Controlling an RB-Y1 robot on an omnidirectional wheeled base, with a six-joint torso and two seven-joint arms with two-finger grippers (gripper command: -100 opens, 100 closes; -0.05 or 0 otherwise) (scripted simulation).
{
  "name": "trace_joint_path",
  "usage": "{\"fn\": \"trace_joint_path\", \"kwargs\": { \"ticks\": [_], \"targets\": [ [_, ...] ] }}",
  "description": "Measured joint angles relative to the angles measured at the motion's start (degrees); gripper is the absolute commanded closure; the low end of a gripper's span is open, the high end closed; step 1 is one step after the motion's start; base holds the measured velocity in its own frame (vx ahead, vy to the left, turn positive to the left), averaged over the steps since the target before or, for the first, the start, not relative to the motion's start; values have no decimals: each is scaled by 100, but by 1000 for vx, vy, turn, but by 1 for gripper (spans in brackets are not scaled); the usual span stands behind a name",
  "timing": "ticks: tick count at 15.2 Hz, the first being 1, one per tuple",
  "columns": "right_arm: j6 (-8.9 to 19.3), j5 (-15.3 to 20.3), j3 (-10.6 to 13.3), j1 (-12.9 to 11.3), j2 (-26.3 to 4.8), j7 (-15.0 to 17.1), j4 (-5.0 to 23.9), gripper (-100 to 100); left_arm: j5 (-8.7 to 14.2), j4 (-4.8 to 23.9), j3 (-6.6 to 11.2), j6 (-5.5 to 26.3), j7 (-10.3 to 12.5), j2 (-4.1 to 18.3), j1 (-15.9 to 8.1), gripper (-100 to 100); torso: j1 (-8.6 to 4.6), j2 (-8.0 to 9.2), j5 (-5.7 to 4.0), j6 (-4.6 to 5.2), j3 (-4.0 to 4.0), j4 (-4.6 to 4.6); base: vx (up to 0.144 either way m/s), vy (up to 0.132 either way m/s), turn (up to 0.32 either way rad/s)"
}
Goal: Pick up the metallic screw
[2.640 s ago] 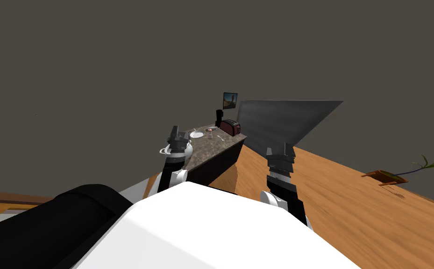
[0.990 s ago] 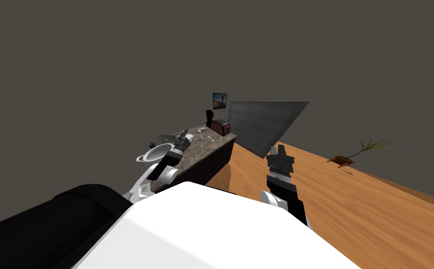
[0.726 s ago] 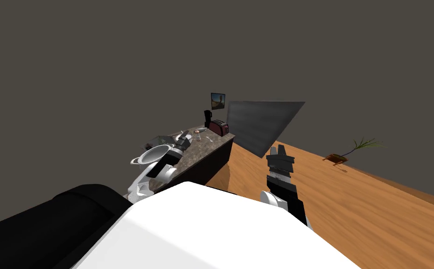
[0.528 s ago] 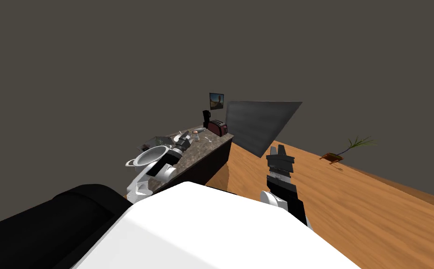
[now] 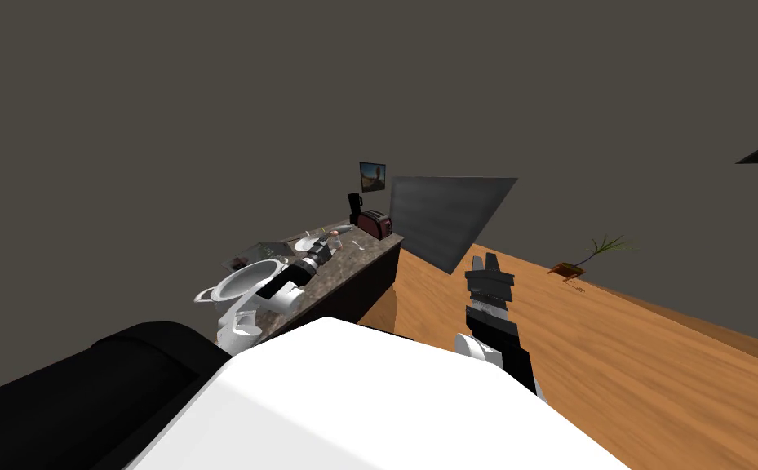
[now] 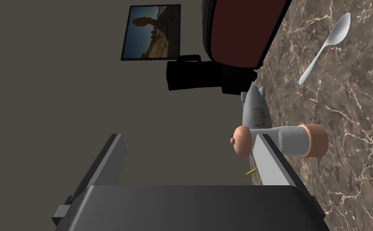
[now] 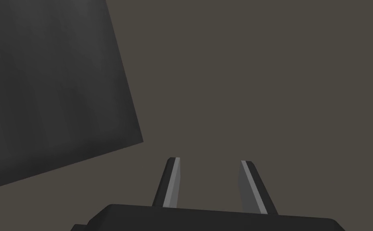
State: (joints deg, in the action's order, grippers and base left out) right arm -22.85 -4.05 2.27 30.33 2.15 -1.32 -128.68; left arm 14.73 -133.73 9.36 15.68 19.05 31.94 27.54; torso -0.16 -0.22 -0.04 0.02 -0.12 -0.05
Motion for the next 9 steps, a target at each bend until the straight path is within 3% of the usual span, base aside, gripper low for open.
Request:
{"fn": "trace_joint_path", "kwargs": {
  "ticks": [9],
  "targets": [
    [0,0,0,0,0,0,0,0,500,219,70,1017,212,388,-90,-100,3,2,1,-3,1,0,49,-30,-52]
  ]
}}
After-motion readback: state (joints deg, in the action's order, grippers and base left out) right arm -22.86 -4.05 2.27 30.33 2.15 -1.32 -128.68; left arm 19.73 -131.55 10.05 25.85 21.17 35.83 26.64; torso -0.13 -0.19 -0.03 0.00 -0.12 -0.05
